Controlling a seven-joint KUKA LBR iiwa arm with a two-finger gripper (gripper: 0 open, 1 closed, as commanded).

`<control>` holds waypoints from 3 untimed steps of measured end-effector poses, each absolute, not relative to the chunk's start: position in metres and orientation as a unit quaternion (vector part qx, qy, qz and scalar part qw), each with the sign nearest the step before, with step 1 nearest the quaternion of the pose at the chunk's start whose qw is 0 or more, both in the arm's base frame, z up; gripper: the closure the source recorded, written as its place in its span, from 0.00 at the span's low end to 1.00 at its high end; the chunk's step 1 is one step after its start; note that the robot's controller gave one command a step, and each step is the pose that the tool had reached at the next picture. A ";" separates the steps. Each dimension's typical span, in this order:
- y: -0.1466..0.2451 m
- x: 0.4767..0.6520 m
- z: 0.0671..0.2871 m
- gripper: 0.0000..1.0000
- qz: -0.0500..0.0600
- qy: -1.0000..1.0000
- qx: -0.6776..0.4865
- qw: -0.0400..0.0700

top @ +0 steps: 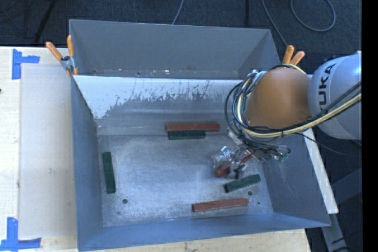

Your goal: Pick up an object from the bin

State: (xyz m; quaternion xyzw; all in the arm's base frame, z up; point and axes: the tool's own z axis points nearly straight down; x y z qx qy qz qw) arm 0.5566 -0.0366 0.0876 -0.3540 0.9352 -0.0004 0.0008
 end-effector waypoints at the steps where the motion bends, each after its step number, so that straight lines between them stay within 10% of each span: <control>1: -0.038 0.581 0.199 1.00 -0.002 0.933 -0.361 0.005; 2: -0.039 0.579 0.194 0.00 0.001 0.933 -0.359 0.001; 3: -0.063 0.571 0.067 0.00 0.001 0.926 -0.377 -0.002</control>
Offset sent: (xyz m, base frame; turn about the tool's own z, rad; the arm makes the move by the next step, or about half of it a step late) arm 0.0216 -0.0025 0.1070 -0.0169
